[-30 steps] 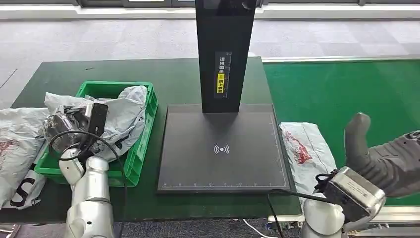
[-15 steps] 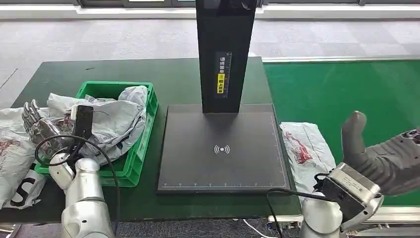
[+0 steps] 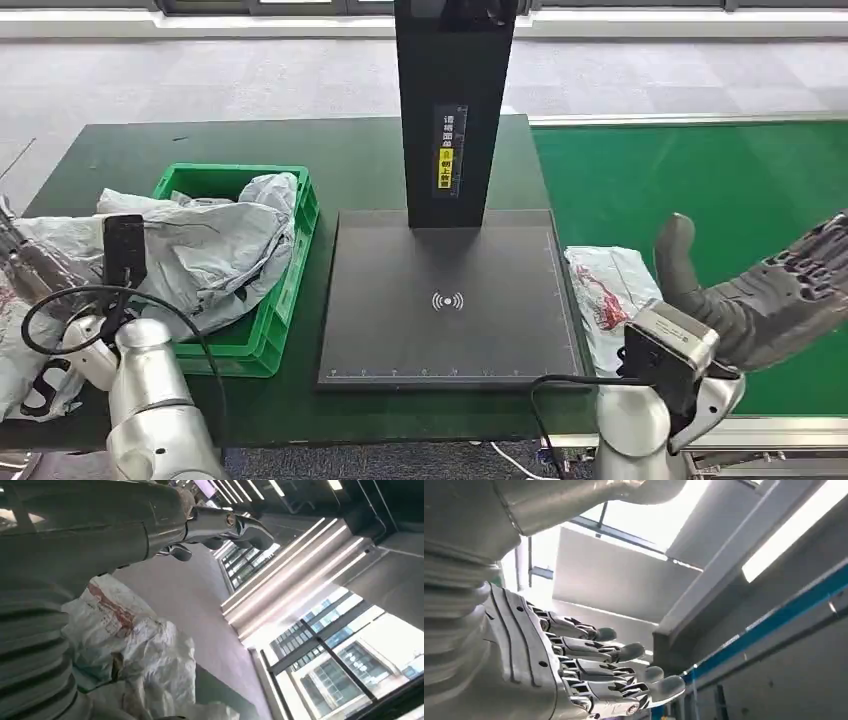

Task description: Moved the parcel from conveyor to table for the left to box.

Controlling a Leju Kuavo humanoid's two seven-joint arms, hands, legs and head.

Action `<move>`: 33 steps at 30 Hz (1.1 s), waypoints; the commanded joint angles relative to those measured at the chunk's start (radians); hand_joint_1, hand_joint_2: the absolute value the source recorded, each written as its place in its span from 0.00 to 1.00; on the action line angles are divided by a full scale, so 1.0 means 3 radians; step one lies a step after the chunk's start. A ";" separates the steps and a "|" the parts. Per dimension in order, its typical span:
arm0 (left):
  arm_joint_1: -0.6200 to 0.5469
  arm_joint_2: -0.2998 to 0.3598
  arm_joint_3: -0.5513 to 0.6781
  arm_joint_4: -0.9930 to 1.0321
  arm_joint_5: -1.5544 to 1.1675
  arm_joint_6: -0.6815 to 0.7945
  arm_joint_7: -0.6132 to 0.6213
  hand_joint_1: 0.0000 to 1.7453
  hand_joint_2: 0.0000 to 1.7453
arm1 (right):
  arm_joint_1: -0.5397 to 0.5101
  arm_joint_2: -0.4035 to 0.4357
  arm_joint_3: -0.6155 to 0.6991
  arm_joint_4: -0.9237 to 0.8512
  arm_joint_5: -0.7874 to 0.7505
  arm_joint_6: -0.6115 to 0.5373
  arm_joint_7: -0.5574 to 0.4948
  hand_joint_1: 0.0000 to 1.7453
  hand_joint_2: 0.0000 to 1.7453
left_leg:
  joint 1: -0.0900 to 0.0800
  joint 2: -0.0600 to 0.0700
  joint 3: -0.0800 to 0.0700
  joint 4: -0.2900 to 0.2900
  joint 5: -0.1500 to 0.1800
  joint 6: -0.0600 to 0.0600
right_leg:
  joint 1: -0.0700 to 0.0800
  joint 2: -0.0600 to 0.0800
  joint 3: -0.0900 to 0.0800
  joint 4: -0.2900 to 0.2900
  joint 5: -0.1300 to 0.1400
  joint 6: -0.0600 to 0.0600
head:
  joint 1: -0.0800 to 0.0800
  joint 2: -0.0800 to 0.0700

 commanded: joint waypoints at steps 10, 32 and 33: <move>0.1202 0.0285 -0.3216 -0.1269 0.3464 -0.0161 -0.0621 0.00 1.00 | -0.0380 0.0163 -0.1872 0.1159 0.0566 0.0000 0.0400 0.00 1.00 | 0.0002 -0.0007 -0.0004 0.0002 -0.0003 0.0005 | 0.0003 -0.0010 0.0008 -0.0008 0.0001 0.0002 | 0.0000 0.0000; 0.1647 0.0219 -0.3527 -0.1896 0.3749 -0.1258 -0.0621 0.00 1.00 | -0.0659 -0.0203 -0.2510 0.2448 0.1582 0.0000 0.1610 0.00 1.00 | 0.0002 -0.0004 0.0014 -0.0009 -0.0004 0.0008 | 0.0003 -0.0008 0.0023 -0.0020 0.0001 0.0004 | 0.0000 0.0000; 0.1677 0.0212 -0.3553 -0.1909 0.3779 -0.1366 -0.0621 0.00 1.00 | -0.0676 -0.0251 -0.2505 0.2558 0.1605 0.0000 0.1696 0.00 1.00 | 0.0000 -0.0006 0.0009 -0.0005 -0.0004 0.0008 | 0.0000 -0.0010 0.0017 -0.0014 -0.0001 0.0004 | 0.0000 0.0000</move>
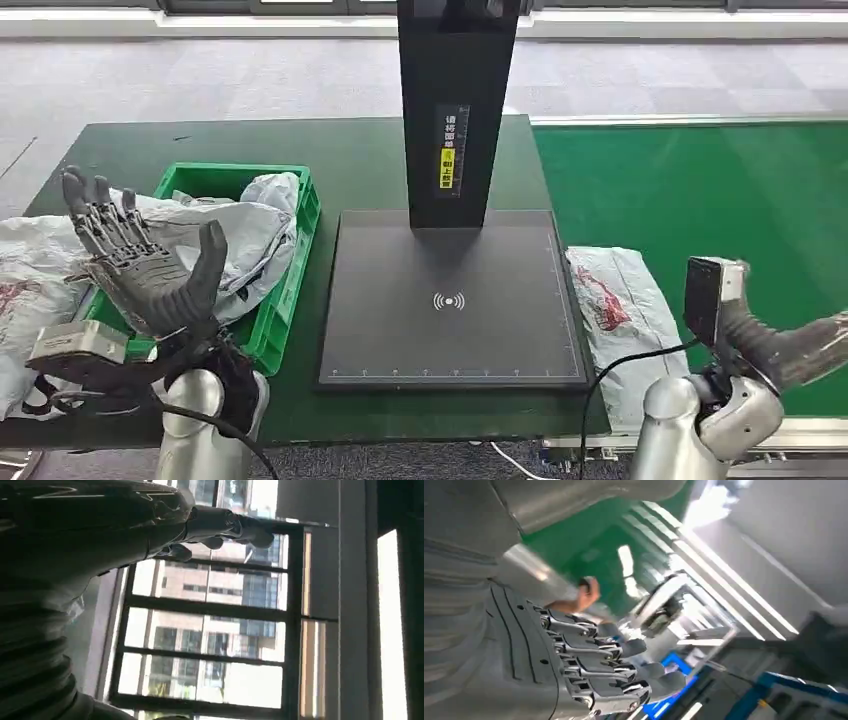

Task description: Moved the parcel from conveyor to table for the left to box.

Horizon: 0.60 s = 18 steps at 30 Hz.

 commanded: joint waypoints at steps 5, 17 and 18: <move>0.0359 0.0026 -0.0471 -0.0072 0.0066 -0.0870 0.0015 0.00 1.00 | -0.0595 -0.0626 -0.0521 0.2254 0.0293 0.0001 0.0932 0.00 1.00 | 0.0000 0.0001 0.0019 -0.0014 0.0001 0.0004 | 0.0002 -0.0002 0.0024 -0.0021 0.0005 0.0001 | 0.0000 0.0000; 0.0414 0.0077 -0.0444 0.0151 0.0135 -0.1007 0.0015 0.00 1.00 | -0.0868 -0.0928 -0.0512 0.3412 0.0293 0.0171 0.1263 0.00 1.00 | -0.0002 0.0001 0.0013 -0.0007 -0.0002 0.0001 | 0.0001 -0.0001 0.0013 -0.0010 0.0000 -0.0001 | 0.0000 0.0000; 0.0414 0.0077 -0.0444 0.0151 0.0135 -0.1007 0.0015 0.00 1.00 | -0.0868 -0.0928 -0.0512 0.3412 0.0293 0.0171 0.1263 0.00 1.00 | -0.0004 0.0003 0.0008 -0.0004 -0.0001 0.0001 | 0.0000 0.0001 0.0007 -0.0005 0.0001 0.0000 | 0.0000 0.0000</move>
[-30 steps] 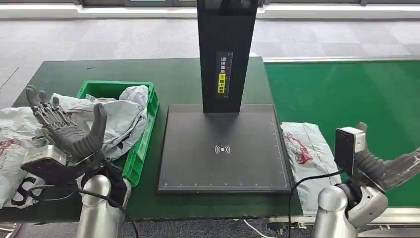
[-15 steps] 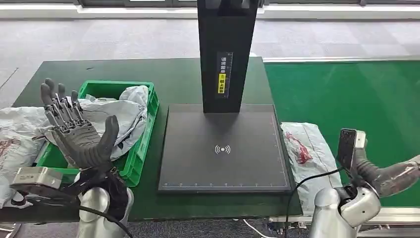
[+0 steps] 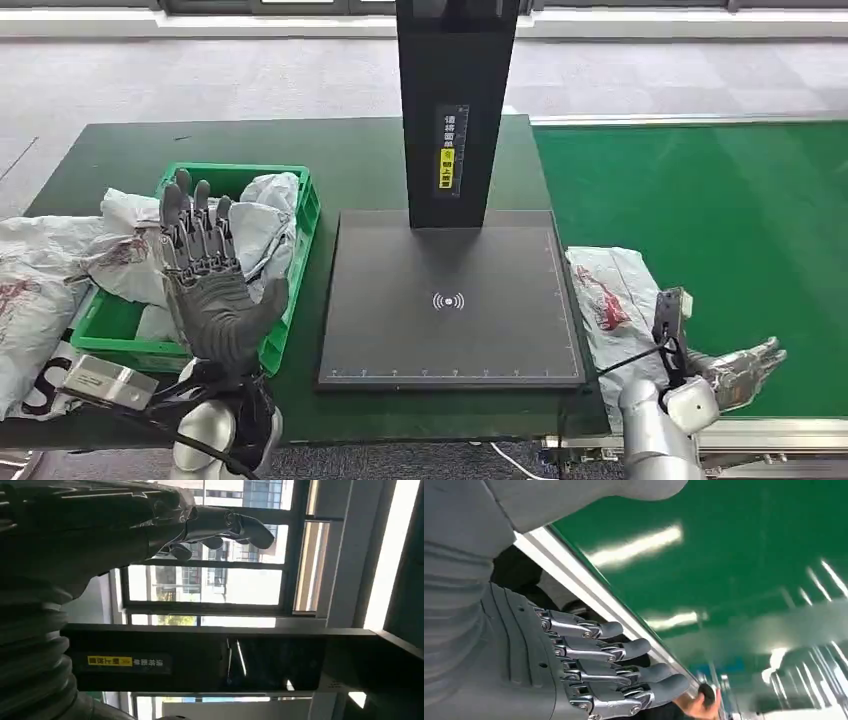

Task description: Moved the parcel from conveyor to table for the left to box.

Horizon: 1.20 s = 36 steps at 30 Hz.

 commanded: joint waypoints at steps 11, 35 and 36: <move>0.0126 0.0054 -0.0123 0.0243 -0.0048 -0.0037 0.0011 0.00 1.00 | -0.0259 -0.0220 -0.0049 0.0876 0.0002 0.0337 0.0098 0.00 1.00 | 0.0000 0.0006 0.0013 -0.0010 0.0000 0.0001 | -0.0001 0.0002 0.0012 -0.0011 0.0001 -0.0001 | 0.0000 0.0000; 0.0142 0.0049 -0.0115 0.0280 -0.0111 -0.0005 0.0011 0.00 1.00 | -0.0211 -0.0157 -0.0077 0.0823 -0.0041 0.0464 -0.0076 1.00 1.00 | 0.0002 0.0004 0.0011 -0.0008 -0.0001 0.0000 | 0.0000 0.0001 0.0012 -0.0009 0.0000 -0.0002 | 0.0000 0.0000; 0.0142 0.0049 -0.0115 0.0280 -0.0111 -0.0005 0.0011 0.00 1.00 | -0.0211 -0.0157 -0.0077 0.0823 -0.0041 0.0464 -0.0076 1.00 1.00 | 0.0001 0.0003 0.0007 -0.0005 -0.0001 0.0000 | 0.0000 0.0000 0.0008 -0.0006 -0.0001 -0.0001 | 0.0000 0.0000</move>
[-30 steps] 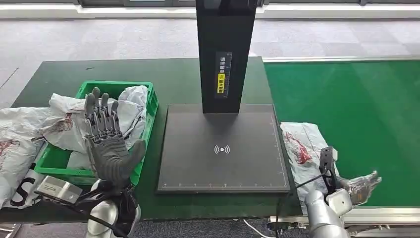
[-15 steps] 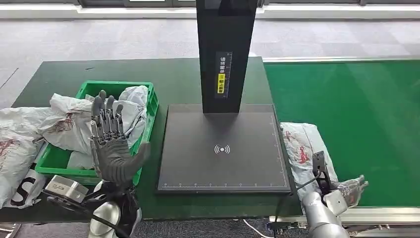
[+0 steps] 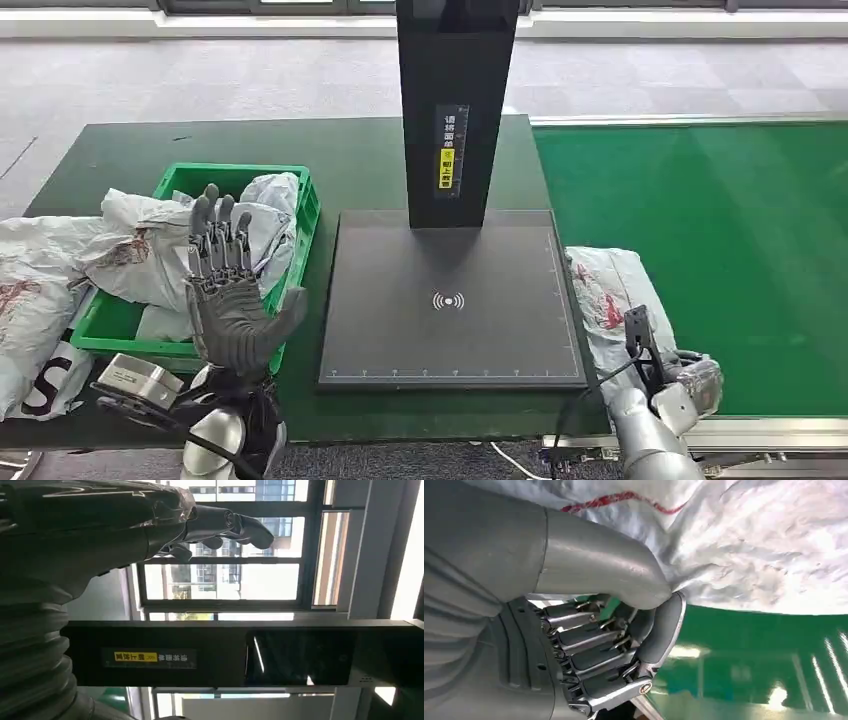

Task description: Moved the parcel from conveyor to table for the left to box.

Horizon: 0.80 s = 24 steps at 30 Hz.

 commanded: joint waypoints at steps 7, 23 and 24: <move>0.0078 0.0044 -0.0120 0.0155 -0.0002 0.0024 0.0011 0.00 1.00 | -0.0034 0.0002 -0.0119 0.0100 -0.0041 0.0004 -0.0109 1.00 1.00 | 0.0000 0.0002 0.0010 -0.0006 -0.0002 0.0000 | 0.0001 0.0000 0.0009 -0.0006 -0.0001 -0.0001 | 0.0000 0.0000; 0.0095 0.0051 -0.0119 0.0137 -0.0008 0.0046 0.0011 0.00 1.00 | -0.0026 0.0034 -0.0125 0.0021 -0.0004 -0.0110 -0.0182 1.00 1.00 | 0.0001 0.0004 0.0009 -0.0005 -0.0002 0.0000 | 0.0001 0.0001 0.0008 -0.0006 0.0000 -0.0001 | 0.0000 0.0000; 0.0095 0.0051 -0.0119 0.0137 -0.0008 0.0046 0.0011 0.00 1.00 | -0.0026 0.0034 -0.0125 0.0021 -0.0004 -0.0110 -0.0182 1.00 1.00 | 0.0000 0.0005 0.0013 -0.0008 -0.0002 0.0000 | 0.0001 0.0002 0.0011 -0.0008 -0.0001 -0.0002 | 0.0000 0.0000</move>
